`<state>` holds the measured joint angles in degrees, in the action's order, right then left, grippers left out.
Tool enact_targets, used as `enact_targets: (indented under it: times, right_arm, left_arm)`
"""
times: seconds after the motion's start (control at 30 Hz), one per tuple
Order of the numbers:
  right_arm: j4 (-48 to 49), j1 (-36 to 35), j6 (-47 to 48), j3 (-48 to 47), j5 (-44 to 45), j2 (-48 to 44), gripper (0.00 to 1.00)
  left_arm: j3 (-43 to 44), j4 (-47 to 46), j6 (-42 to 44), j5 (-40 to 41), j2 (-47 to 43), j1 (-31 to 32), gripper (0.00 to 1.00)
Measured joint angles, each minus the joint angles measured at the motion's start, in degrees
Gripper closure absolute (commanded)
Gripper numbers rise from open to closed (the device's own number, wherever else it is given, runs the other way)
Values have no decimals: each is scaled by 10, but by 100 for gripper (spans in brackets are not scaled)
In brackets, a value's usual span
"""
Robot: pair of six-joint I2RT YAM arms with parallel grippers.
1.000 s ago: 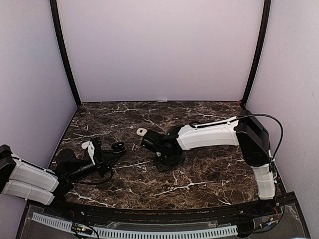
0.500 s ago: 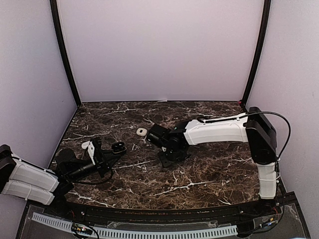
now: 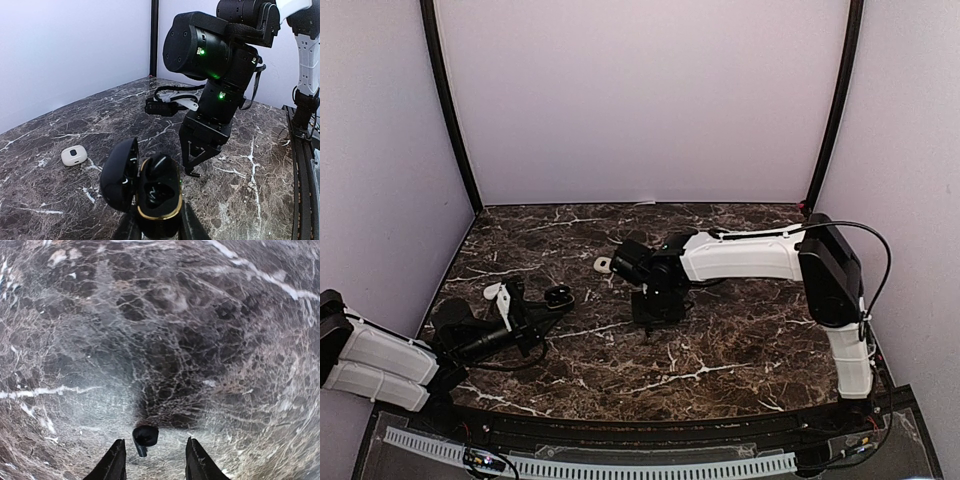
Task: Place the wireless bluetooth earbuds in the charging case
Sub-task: Pick up the left earbud from the center of the board.
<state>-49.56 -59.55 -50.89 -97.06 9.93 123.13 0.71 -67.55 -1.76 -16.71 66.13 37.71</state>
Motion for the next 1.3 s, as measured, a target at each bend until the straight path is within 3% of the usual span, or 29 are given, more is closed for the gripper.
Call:
enact_targets:
  times: [0.2,0.47,1.3]
  right_arm:
    - [-16,1,-59,-9,-8,9,68]
    - [-36,1,-92,-39,-25,41,70]
    - [-48,5,-107,-55,-32,53,88]
  left_arm:
    - [0,0,-2,-1,0,0,81]
    - [0,0,-2,-2,0,0,81]
    - [0,3,-2,-2,-6,0,81]
